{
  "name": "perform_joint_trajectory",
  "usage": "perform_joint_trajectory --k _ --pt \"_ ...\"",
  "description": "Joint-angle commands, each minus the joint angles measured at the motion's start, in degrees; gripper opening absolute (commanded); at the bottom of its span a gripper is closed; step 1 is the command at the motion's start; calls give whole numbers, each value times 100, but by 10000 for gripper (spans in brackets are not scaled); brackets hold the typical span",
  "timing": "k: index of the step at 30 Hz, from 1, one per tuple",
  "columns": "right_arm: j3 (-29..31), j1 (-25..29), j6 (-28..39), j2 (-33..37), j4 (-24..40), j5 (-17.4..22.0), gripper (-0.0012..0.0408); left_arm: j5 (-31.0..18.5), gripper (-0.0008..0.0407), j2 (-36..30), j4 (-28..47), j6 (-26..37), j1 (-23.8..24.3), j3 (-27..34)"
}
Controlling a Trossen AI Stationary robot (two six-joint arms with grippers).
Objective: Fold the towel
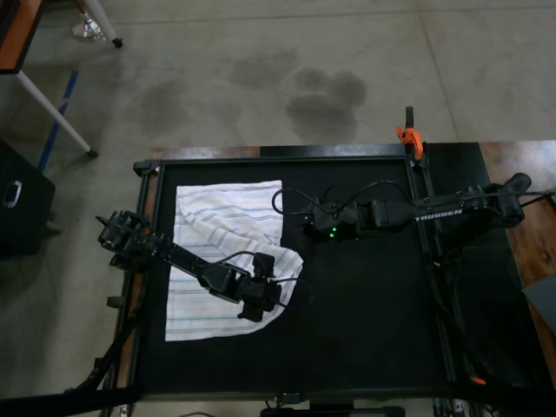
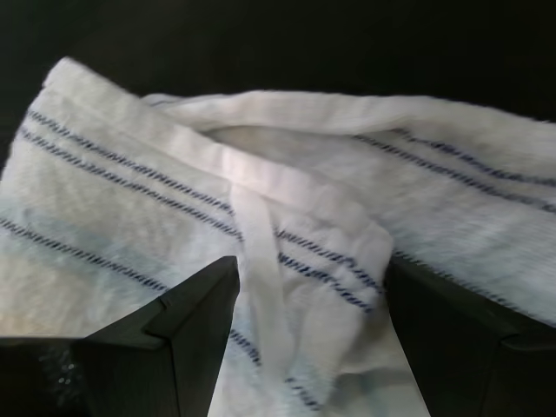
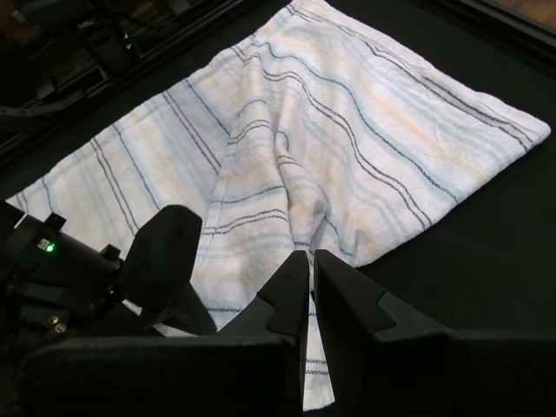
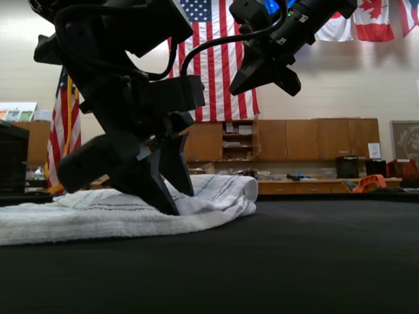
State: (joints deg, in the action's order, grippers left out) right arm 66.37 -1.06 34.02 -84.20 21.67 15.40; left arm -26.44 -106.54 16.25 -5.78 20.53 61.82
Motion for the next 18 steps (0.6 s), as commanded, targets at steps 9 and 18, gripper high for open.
perform_joint_trajectory --k 9,18 --pt "0 -2 2 0 0 2 5 -363 231 94 0 -212 -9 0" --pt "0 -2 2 0 0 2 5 -601 231 525 28 -304 -17 0"
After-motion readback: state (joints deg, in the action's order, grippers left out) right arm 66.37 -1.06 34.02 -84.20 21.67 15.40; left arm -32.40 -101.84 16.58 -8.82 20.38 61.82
